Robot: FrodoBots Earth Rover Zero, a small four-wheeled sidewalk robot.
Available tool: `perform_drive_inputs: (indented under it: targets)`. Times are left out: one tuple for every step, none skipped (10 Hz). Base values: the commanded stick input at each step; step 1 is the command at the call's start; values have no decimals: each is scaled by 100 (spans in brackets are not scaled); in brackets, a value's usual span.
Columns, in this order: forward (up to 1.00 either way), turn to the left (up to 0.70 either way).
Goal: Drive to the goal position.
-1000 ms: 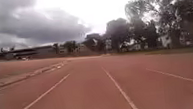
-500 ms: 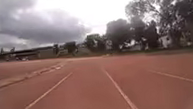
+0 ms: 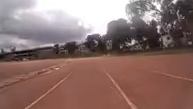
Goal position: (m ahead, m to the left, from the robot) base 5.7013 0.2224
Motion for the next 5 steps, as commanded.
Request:
perform_drive_inputs:
  targets:
    - [45, 0]
    - [45, 0]
    - [45, 0]
    - [45, 0]
    - [45, 0]
